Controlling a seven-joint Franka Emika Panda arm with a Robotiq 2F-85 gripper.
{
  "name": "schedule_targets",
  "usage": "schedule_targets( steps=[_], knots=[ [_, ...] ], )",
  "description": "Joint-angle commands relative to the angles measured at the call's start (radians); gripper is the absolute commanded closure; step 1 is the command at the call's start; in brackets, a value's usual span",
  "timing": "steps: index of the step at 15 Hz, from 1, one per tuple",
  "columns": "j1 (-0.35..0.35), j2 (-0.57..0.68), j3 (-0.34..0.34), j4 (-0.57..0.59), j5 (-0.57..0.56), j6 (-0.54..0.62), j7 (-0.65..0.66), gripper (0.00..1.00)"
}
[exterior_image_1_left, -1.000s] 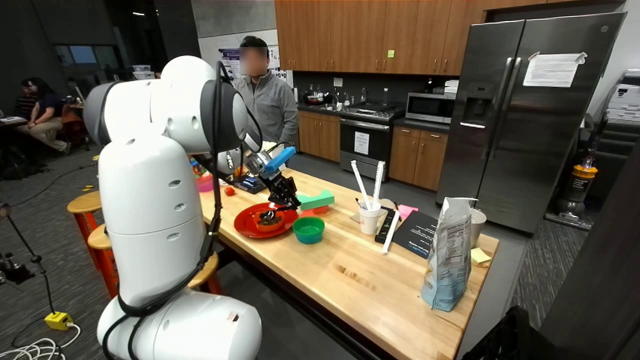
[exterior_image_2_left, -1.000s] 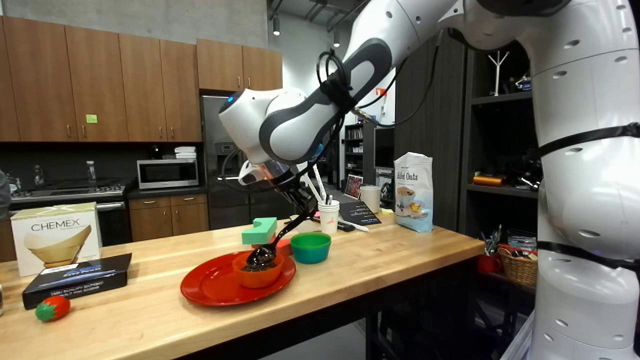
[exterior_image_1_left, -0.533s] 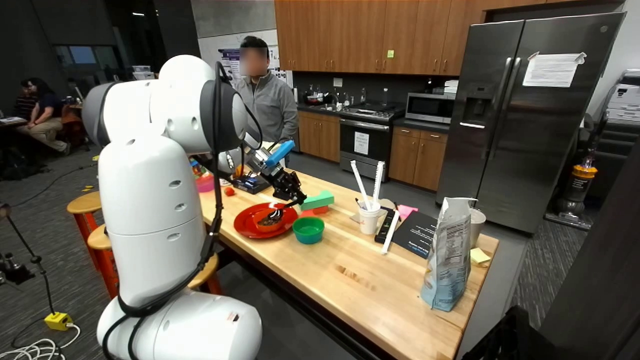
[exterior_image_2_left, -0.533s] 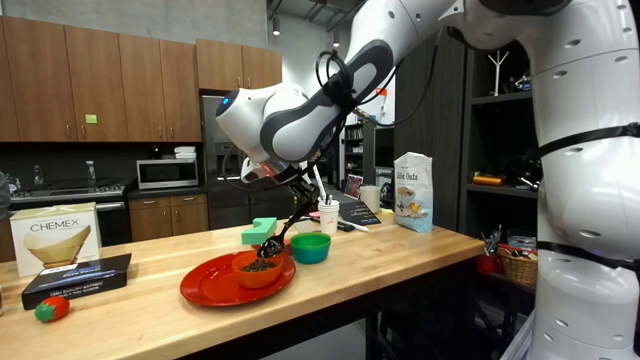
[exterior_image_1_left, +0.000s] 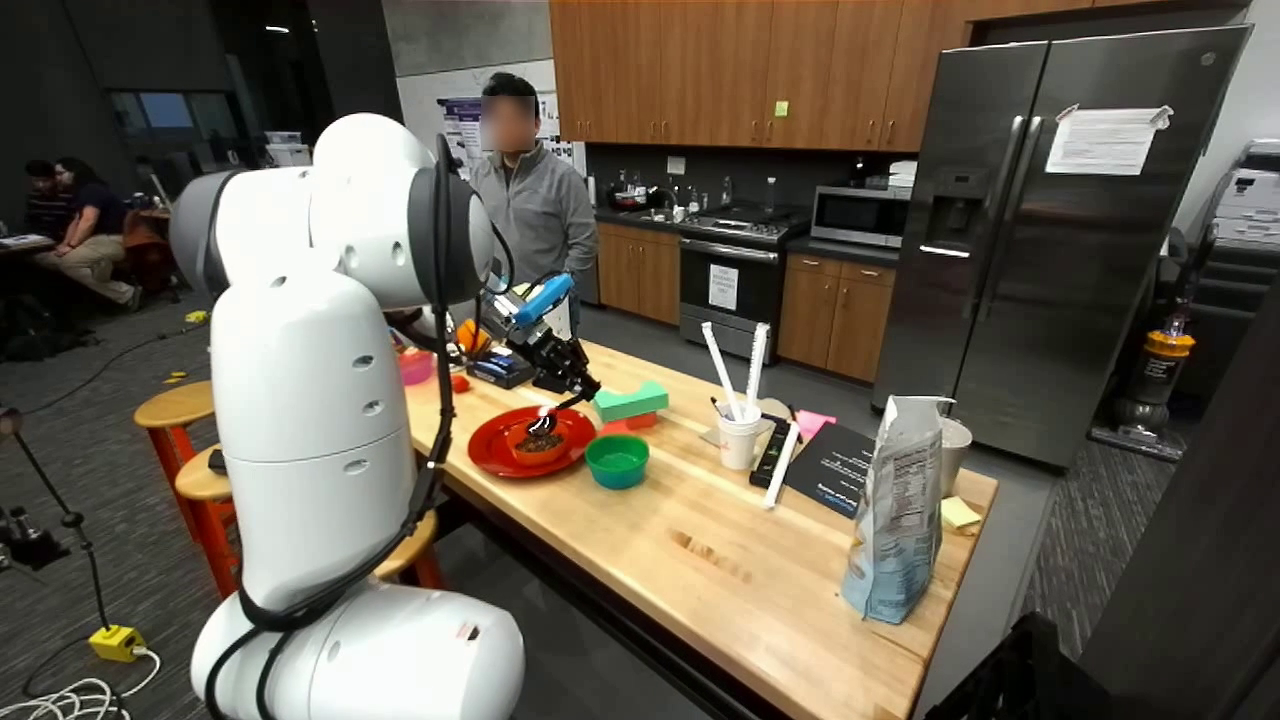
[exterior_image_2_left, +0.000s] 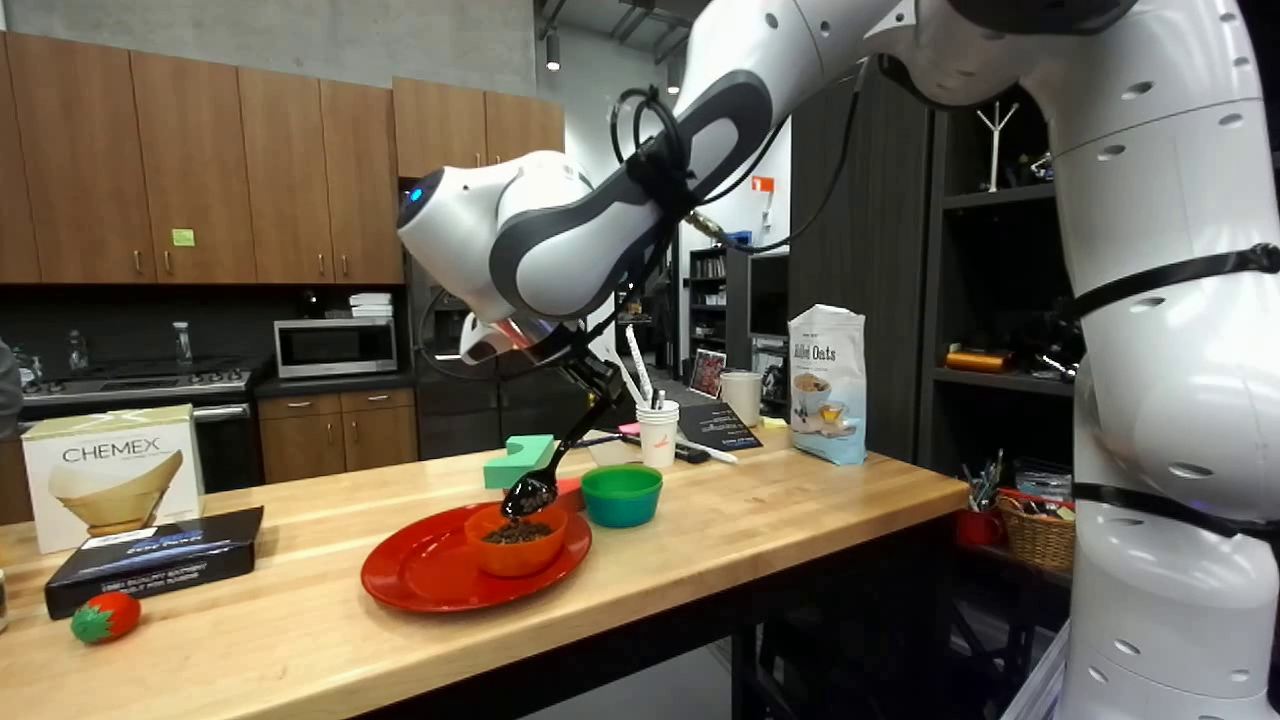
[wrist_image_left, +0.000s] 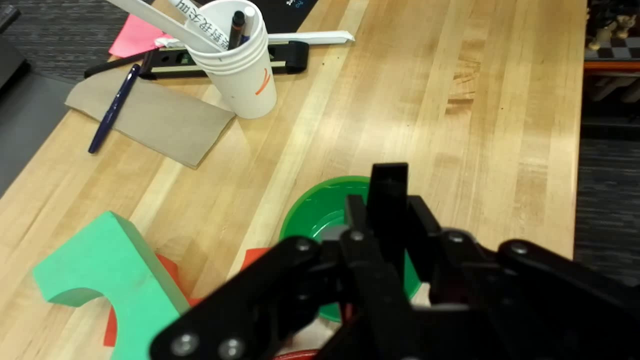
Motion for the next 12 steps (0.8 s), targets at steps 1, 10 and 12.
schedule_targets(
  steps=[1, 10, 12],
  knots=[
    [0.001, 0.051, 0.001, 0.061, -0.032, -0.057, -0.022, 0.94],
    [0.016, 0.188, 0.000, 0.207, -0.111, -0.164, -0.141, 0.94],
    [0.024, 0.218, -0.002, 0.248, -0.144, -0.189, -0.180, 0.94]
  ],
)
